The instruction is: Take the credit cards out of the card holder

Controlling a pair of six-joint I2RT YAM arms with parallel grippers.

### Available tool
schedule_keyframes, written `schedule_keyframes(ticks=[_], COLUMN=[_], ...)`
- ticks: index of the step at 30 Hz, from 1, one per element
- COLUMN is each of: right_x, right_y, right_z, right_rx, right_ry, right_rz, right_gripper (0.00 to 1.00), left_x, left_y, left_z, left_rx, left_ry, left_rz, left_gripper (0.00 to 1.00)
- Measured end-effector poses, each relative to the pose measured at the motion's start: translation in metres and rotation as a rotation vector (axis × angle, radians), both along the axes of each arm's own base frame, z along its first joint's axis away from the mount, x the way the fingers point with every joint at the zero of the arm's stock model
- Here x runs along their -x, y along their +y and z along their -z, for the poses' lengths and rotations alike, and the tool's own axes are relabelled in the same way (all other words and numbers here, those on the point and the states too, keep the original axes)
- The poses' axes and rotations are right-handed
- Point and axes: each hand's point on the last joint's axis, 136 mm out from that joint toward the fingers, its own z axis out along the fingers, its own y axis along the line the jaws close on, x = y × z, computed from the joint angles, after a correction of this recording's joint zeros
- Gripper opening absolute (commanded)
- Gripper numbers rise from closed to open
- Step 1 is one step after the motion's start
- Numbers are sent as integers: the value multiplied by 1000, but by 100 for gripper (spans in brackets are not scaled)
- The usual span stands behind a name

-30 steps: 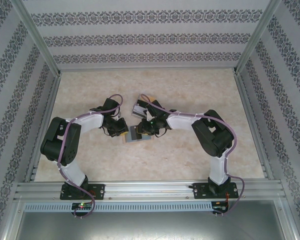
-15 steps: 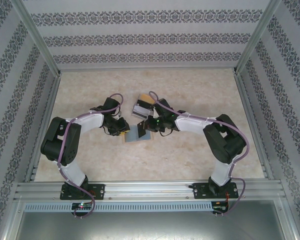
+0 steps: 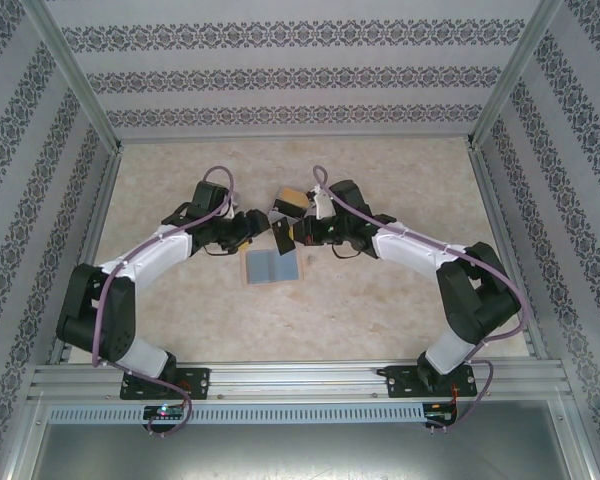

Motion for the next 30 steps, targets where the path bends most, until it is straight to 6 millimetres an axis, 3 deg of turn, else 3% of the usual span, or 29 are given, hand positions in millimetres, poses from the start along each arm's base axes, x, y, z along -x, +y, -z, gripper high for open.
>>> schedule_keyframes(ticks=[6, 9, 13, 20, 22, 25, 30], right_x=[-5, -10, -16, -14, -14, -17, -15], right_y=[-1, -4, -8, -7, -6, -6, 4], right_z=[-39, -58, -77, -94, -100, -99, -99], right_rx=[-162, -240, -321, -411, -433, -454, -484], right_ry=[-18, -18, -10, 12, 12, 32, 68], right_rz=[-44, -48, -51, -72, -77, -72, -86], right_gripper=[0, 0, 0, 0, 1, 26, 31], left_x=[-7, -8, -9, 4, 5, 4, 5], left_y=[-24, -32, -39, -36, -36, -36, -41], left_z=[-33, -48, -71, -110, -113, -118, -122], left_rx=[194, 271, 346, 396, 405, 419, 429], left_ry=[-110, -156, -234, -362, -375, -390, -399], left_rz=[60, 88, 122, 141, 140, 134, 138], left_gripper=[74, 69, 54, 11, 4, 0, 0])
